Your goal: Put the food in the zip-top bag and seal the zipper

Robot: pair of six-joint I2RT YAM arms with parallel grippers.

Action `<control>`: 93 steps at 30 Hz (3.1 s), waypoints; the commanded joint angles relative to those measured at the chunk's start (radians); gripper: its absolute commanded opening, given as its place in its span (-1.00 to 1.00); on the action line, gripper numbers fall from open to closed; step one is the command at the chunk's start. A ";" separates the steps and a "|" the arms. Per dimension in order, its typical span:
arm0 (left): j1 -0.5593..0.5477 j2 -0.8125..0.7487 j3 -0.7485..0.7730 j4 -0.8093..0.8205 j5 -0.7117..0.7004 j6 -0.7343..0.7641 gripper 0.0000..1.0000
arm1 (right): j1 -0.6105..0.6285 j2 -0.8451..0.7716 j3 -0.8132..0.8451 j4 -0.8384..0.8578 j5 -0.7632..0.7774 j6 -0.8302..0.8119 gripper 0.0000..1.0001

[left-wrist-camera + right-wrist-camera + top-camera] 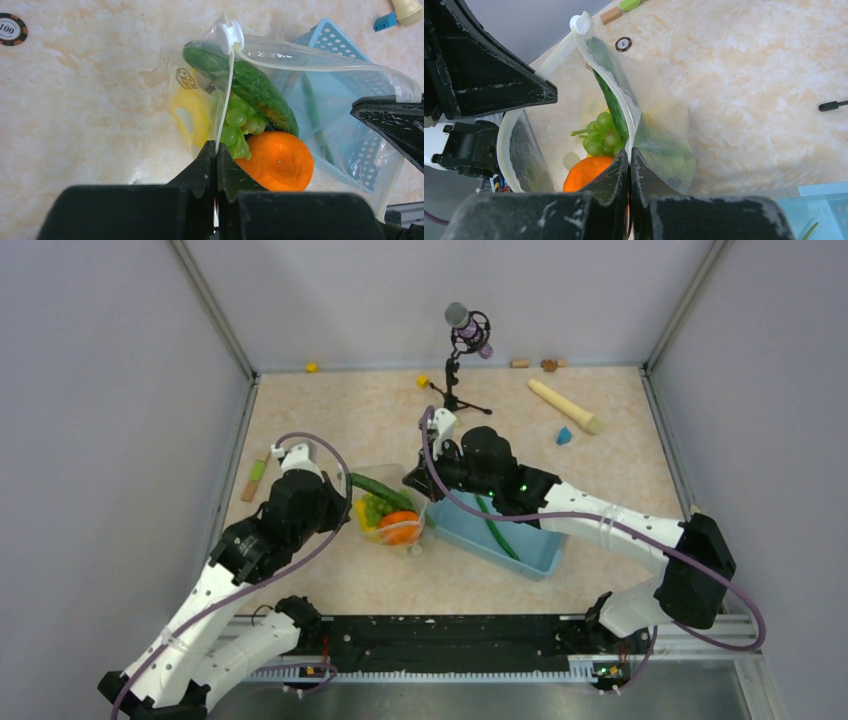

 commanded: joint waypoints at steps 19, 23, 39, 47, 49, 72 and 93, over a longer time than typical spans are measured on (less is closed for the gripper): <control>0.007 0.192 0.155 0.036 -0.163 0.106 -1.00 | -0.024 0.003 0.037 0.015 0.047 -0.054 -0.19; 0.007 0.182 0.137 0.074 -0.157 0.120 -1.00 | -0.025 -0.073 -0.002 0.006 0.125 -0.050 0.92; 0.008 0.147 0.056 0.151 -0.098 0.126 -1.00 | -0.253 -0.350 -0.317 -0.223 0.446 0.186 0.93; 0.008 0.080 0.017 0.179 -0.101 0.117 -1.00 | -0.288 -0.066 -0.213 -0.272 0.343 0.152 0.56; 0.009 0.063 0.008 0.184 -0.102 0.113 -1.00 | -0.288 0.002 -0.191 -0.269 0.323 0.148 0.42; 0.009 0.044 -0.027 0.220 -0.086 0.117 -1.00 | -0.205 0.299 -0.126 -0.388 0.372 0.143 -0.16; 0.008 0.004 -0.048 0.243 -0.058 0.105 -1.00 | -0.179 -0.172 -0.303 -0.034 0.455 0.043 -1.00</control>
